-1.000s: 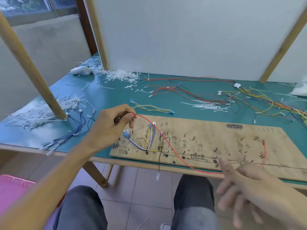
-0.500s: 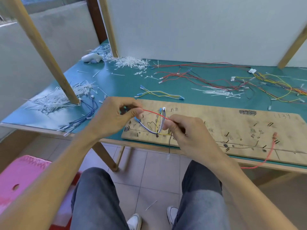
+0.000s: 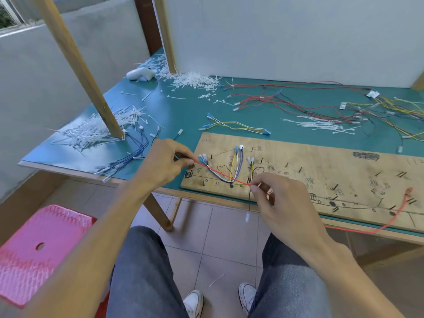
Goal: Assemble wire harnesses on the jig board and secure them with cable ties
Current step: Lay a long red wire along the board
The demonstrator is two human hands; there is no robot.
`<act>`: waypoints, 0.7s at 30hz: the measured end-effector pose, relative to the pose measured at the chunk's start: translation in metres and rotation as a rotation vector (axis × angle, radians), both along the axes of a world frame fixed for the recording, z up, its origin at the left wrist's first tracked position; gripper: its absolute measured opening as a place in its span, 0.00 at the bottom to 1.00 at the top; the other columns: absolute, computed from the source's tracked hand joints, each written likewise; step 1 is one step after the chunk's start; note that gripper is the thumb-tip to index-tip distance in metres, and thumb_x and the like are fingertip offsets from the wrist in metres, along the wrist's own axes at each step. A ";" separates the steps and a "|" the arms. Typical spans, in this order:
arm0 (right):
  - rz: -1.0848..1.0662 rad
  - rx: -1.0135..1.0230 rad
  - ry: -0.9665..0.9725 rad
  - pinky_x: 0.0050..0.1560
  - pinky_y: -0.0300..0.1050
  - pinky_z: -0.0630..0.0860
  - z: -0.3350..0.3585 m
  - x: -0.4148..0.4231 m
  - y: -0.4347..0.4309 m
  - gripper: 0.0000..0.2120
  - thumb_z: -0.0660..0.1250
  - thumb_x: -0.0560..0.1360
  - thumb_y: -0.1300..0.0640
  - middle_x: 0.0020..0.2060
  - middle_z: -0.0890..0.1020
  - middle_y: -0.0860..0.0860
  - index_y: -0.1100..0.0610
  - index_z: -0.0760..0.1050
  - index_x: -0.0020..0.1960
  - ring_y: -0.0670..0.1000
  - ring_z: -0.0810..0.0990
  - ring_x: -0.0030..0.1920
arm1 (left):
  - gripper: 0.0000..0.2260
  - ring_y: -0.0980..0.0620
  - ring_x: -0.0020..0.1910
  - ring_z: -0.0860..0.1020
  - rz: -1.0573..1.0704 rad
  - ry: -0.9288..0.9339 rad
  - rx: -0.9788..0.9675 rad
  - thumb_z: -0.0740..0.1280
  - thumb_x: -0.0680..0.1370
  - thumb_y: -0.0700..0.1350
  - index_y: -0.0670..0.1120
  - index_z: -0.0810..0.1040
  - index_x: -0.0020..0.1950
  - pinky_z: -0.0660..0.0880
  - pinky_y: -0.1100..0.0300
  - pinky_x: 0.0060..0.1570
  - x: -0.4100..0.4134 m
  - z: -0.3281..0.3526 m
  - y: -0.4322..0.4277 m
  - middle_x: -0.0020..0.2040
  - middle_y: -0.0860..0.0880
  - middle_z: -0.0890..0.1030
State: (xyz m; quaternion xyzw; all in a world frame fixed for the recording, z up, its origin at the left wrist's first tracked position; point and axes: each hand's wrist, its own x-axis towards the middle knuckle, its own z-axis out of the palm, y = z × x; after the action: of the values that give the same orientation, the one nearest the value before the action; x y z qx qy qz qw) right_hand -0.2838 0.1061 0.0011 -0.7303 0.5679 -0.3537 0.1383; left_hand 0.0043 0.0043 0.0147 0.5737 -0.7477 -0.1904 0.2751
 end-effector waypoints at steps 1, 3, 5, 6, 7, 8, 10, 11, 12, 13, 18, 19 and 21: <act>-0.011 -0.024 -0.021 0.42 0.45 0.75 -0.003 0.000 0.002 0.04 0.70 0.81 0.58 0.38 0.80 0.41 0.49 0.81 0.50 0.43 0.76 0.37 | 0.12 0.62 0.40 0.84 0.001 0.010 0.012 0.77 0.75 0.36 0.55 0.89 0.45 0.82 0.57 0.50 0.001 0.000 0.000 0.37 0.63 0.85; -0.029 -0.065 -0.052 0.43 0.38 0.72 -0.008 0.002 0.006 0.04 0.72 0.81 0.59 0.41 0.81 0.41 0.51 0.82 0.51 0.41 0.76 0.39 | 0.13 0.61 0.40 0.84 0.003 0.019 0.024 0.77 0.74 0.35 0.55 0.89 0.45 0.83 0.55 0.51 0.002 0.001 0.001 0.37 0.61 0.86; -0.032 -0.091 -0.053 0.42 0.37 0.71 -0.012 0.004 0.008 0.04 0.73 0.80 0.60 0.41 0.80 0.42 0.52 0.83 0.51 0.40 0.75 0.39 | 0.13 0.61 0.40 0.84 0.003 0.015 0.015 0.78 0.74 0.36 0.56 0.88 0.44 0.82 0.57 0.50 0.002 0.003 0.002 0.37 0.61 0.86; -0.031 -0.099 -0.055 0.42 0.38 0.71 -0.013 0.004 0.008 0.04 0.73 0.80 0.60 0.41 0.80 0.42 0.52 0.83 0.51 0.40 0.75 0.38 | 0.13 0.61 0.40 0.83 -0.002 0.007 0.005 0.78 0.73 0.36 0.56 0.88 0.44 0.82 0.58 0.49 0.002 0.004 0.002 0.37 0.59 0.86; -0.030 -0.099 -0.054 0.42 0.38 0.71 -0.015 0.005 0.007 0.03 0.73 0.80 0.60 0.41 0.80 0.42 0.52 0.84 0.50 0.39 0.74 0.38 | 0.13 0.60 0.41 0.83 -0.012 -0.003 -0.008 0.79 0.73 0.36 0.55 0.88 0.43 0.81 0.58 0.47 0.003 0.004 0.001 0.38 0.58 0.86; -0.032 -0.089 -0.050 0.42 0.38 0.71 -0.015 0.005 0.006 0.03 0.73 0.80 0.60 0.40 0.80 0.42 0.52 0.84 0.50 0.38 0.73 0.38 | 0.12 0.59 0.42 0.82 -0.024 -0.011 -0.017 0.79 0.72 0.35 0.54 0.89 0.43 0.81 0.57 0.47 0.002 0.004 0.001 0.40 0.57 0.85; -0.040 -0.057 -0.043 0.42 0.39 0.72 -0.017 0.004 0.004 0.04 0.73 0.79 0.59 0.41 0.79 0.42 0.52 0.85 0.51 0.38 0.73 0.37 | 0.10 0.55 0.43 0.82 -0.032 -0.021 -0.015 0.80 0.72 0.36 0.52 0.89 0.43 0.80 0.55 0.47 0.002 0.004 -0.001 0.42 0.55 0.84; -0.044 -0.044 -0.047 0.42 0.41 0.73 -0.017 0.004 0.003 0.04 0.73 0.79 0.59 0.41 0.79 0.42 0.52 0.86 0.51 0.38 0.74 0.37 | 0.10 0.54 0.43 0.82 -0.027 -0.033 -0.013 0.80 0.72 0.36 0.51 0.89 0.43 0.80 0.53 0.48 0.002 0.003 -0.002 0.43 0.54 0.84; -0.050 -0.036 -0.054 0.42 0.42 0.74 -0.017 0.004 0.003 0.04 0.74 0.79 0.58 0.41 0.79 0.42 0.52 0.86 0.51 0.38 0.74 0.37 | 0.09 0.53 0.44 0.81 -0.024 -0.051 -0.012 0.80 0.72 0.36 0.51 0.89 0.44 0.81 0.51 0.49 0.001 0.003 -0.003 0.43 0.54 0.84; -0.057 -0.034 -0.059 0.42 0.43 0.75 -0.018 0.003 0.003 0.04 0.74 0.79 0.58 0.41 0.79 0.42 0.52 0.87 0.52 0.38 0.75 0.37 | 0.09 0.52 0.45 0.81 -0.026 -0.075 -0.011 0.79 0.73 0.36 0.51 0.90 0.45 0.80 0.49 0.50 0.000 0.002 -0.003 0.44 0.53 0.84; -0.070 -0.021 -0.051 0.41 0.35 0.70 -0.020 0.000 0.004 0.06 0.76 0.78 0.59 0.39 0.78 0.42 0.51 0.89 0.52 0.39 0.75 0.38 | 0.08 0.52 0.44 0.82 -0.081 -0.162 -0.001 0.78 0.74 0.38 0.50 0.90 0.48 0.81 0.48 0.51 0.001 0.003 -0.006 0.45 0.54 0.84; -0.064 -0.018 -0.053 0.41 0.36 0.71 -0.021 -0.002 0.004 0.06 0.76 0.77 0.60 0.39 0.78 0.42 0.50 0.89 0.52 0.41 0.76 0.38 | 0.08 0.52 0.44 0.82 -0.101 -0.187 -0.002 0.78 0.75 0.39 0.51 0.90 0.49 0.81 0.48 0.51 0.002 0.005 -0.006 0.46 0.54 0.84; -0.045 -0.012 -0.060 0.39 0.41 0.73 -0.023 -0.005 0.007 0.07 0.76 0.77 0.59 0.39 0.78 0.42 0.49 0.89 0.52 0.44 0.77 0.38 | 0.09 0.50 0.47 0.81 -0.133 -0.255 -0.019 0.77 0.76 0.39 0.51 0.89 0.51 0.80 0.47 0.52 0.002 0.010 -0.004 0.48 0.54 0.84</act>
State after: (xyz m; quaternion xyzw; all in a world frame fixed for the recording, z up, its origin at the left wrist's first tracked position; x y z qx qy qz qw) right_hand -0.2892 0.1127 -0.0215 -0.7073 0.5774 -0.3820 0.1428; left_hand 0.0065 0.0001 0.0249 0.5399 -0.8147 -0.1264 0.1700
